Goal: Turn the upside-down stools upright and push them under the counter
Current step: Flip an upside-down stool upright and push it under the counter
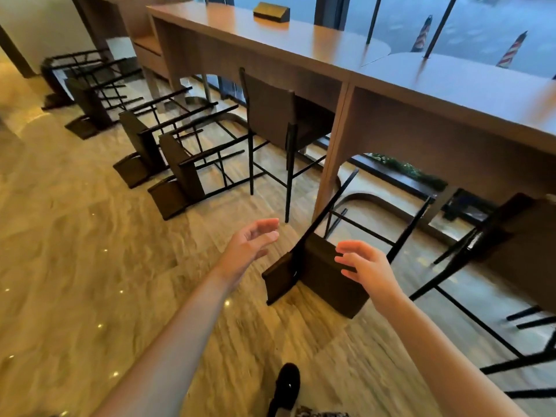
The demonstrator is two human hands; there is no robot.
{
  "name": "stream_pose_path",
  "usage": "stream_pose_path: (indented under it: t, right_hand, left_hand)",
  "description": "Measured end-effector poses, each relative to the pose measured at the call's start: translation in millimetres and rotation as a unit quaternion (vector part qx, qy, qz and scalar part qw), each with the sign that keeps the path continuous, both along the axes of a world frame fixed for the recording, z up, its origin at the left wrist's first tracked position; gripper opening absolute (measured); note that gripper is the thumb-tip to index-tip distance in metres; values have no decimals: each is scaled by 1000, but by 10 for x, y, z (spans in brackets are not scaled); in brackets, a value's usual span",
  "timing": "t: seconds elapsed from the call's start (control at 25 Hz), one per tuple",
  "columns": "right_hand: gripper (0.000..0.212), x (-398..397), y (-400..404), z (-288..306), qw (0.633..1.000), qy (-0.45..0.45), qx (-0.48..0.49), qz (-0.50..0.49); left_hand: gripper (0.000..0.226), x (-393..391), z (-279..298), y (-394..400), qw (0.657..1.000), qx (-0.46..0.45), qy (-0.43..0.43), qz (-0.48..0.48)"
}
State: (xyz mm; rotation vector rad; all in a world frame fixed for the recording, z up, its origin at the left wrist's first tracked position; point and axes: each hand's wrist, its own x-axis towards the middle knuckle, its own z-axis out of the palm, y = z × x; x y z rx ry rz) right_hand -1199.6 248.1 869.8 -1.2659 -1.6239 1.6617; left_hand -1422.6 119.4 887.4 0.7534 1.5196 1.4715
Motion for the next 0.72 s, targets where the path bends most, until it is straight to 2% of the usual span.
stream_pose_path:
  t: [0.2, 0.32, 0.56, 0.72]
  right_hand:
    - [24, -198, 629, -176, 999, -3, 4, -50]
    - [24, -322, 996, -286, 998, -1, -1, -68]
    - [25, -238, 1431, -472, 994, -31, 15, -101]
    - [24, -112, 1694, -660, 986, -53, -1, -157]
  left_hand:
    - [33, -180, 183, 959, 997, -12, 49, -63]
    - [32, -301, 167, 1514, 995, -22, 68, -65]
    - [33, -218, -22, 2407, 991, -52, 92, -84]
    - [36, -267, -193, 2862, 982, -90, 105, -130]
